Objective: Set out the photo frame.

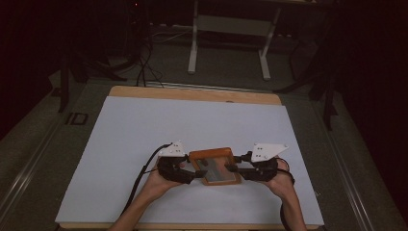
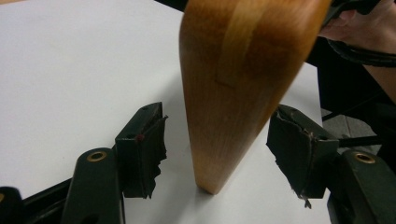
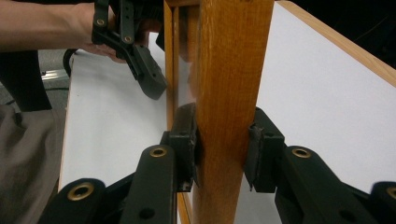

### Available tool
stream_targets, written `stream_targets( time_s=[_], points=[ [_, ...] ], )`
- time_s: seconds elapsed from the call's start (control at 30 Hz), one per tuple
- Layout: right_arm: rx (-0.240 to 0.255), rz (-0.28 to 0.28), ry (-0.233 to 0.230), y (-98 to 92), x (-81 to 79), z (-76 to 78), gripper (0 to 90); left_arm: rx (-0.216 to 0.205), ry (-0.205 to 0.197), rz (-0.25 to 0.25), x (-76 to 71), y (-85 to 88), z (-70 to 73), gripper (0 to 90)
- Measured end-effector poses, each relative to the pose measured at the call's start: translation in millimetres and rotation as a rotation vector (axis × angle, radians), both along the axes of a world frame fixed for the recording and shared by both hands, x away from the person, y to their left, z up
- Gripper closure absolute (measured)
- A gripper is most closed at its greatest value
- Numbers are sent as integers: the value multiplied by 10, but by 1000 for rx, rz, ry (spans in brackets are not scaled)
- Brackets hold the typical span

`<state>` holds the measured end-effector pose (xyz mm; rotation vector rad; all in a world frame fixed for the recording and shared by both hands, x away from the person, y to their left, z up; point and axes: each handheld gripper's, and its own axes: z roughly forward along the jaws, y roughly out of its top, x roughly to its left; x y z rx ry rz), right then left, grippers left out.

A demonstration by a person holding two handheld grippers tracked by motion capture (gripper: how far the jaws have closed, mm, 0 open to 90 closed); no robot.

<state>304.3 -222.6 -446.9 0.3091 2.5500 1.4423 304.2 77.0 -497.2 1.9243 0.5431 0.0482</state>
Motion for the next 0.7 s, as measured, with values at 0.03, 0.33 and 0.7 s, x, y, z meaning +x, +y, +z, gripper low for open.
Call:
stream_targets(
  time_s=[0.03,0.33,0.7],
  points=[
    [0,0,-1,-2,2,-1,679,2,0,0,-1,-12,-4,366],
    [2,-6,6,-26,6,-12,679,38,-16,15,-25,-103,-32,506],
    [2,-8,17,-62,13,-25,678,46,-25,7,-42,-135,-36,578]
  ],
)
